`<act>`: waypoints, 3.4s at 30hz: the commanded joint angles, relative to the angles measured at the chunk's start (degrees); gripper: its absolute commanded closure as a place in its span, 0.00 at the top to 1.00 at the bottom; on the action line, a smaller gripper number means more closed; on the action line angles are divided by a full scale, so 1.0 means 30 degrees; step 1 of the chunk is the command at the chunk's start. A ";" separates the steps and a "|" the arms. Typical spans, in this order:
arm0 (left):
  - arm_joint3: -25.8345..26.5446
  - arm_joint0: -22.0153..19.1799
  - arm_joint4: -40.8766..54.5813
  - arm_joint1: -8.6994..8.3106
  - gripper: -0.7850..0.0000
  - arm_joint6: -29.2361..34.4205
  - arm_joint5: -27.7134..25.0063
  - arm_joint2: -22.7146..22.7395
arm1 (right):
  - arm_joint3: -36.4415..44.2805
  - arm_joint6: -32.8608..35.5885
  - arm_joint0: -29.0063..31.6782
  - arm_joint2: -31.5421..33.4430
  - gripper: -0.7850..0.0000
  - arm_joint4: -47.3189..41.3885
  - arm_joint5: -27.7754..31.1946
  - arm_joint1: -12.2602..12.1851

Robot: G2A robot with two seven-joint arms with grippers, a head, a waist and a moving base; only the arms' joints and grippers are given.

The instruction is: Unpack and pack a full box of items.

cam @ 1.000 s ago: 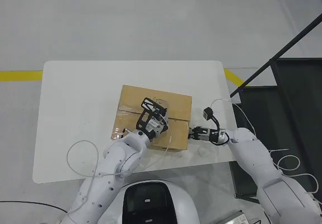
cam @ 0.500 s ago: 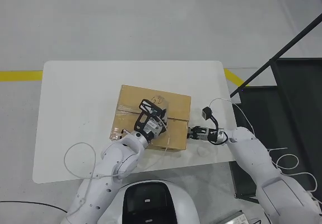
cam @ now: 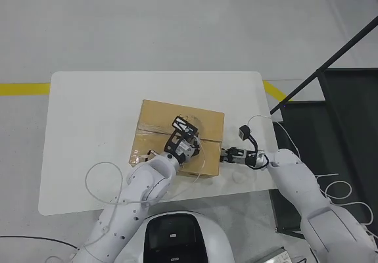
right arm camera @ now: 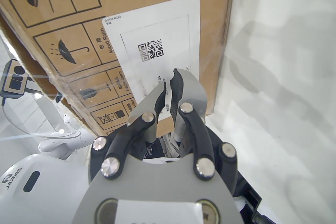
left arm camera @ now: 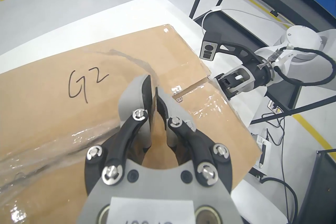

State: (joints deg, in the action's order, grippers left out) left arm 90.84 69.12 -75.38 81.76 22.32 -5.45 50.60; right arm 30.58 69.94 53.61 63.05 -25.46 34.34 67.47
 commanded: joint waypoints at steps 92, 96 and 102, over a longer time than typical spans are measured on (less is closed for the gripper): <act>0.2351 0.7409 1.0264 -0.1957 1.00 -0.7463 -0.5315 1.3429 | 0.4419 -0.1704 0.2804 0.4217 1.00 -0.1594 -0.0735 -0.2260; 0.1293 0.6990 1.4379 -0.2310 1.00 -0.4336 -0.8485 1.4983 | 0.6280 -0.2786 0.3543 0.4638 1.00 -0.0853 -0.0916 -0.2453; -0.0425 0.5791 1.9078 -0.2910 1.00 0.1026 -1.0748 1.6438 | 1.0249 -0.3771 0.5611 0.6067 1.00 -0.0245 -0.1239 -0.2917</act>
State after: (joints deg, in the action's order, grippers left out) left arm 90.44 87.15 -20.82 73.33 21.74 -36.98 99.64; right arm 58.56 59.27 69.07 80.29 -26.72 30.94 58.99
